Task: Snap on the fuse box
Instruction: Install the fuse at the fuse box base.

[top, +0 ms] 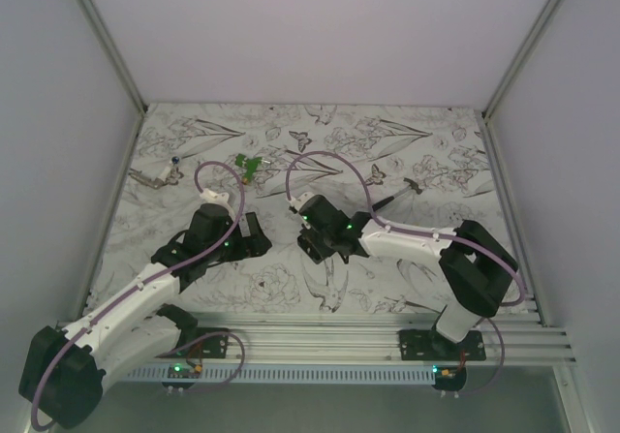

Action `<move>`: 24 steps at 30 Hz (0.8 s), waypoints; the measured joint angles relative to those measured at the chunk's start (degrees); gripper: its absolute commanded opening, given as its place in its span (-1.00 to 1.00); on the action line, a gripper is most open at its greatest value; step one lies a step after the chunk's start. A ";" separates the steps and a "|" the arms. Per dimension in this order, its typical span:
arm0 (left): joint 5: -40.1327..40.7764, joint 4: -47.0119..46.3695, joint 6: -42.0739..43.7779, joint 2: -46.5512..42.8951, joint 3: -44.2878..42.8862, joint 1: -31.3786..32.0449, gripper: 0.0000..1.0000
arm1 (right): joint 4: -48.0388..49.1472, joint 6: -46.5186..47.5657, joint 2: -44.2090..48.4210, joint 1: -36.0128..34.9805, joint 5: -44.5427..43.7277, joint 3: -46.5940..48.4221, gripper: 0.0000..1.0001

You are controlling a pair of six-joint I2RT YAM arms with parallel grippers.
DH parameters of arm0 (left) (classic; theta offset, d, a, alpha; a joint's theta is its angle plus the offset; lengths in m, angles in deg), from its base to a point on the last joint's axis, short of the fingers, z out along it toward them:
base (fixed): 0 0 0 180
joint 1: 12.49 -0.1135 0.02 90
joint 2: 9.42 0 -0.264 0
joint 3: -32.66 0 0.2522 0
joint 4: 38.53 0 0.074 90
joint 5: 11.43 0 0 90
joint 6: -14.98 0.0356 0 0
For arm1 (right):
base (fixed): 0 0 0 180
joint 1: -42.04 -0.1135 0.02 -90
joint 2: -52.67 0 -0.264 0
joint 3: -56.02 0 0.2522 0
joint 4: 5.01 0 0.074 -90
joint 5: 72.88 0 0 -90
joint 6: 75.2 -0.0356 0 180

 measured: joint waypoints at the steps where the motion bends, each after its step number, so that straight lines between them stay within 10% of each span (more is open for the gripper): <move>1: 0.00 0.00 0.00 0.00 0.00 0.00 0.99 | -0.04 0.00 0.00 0.00 0.00 0.00 -1.00; 24: 0.39 1.33 -0.72 1.81 -1.20 -0.02 0.99 | -2.75 0.70 -1.29 0.15 1.81 2.23 -1.00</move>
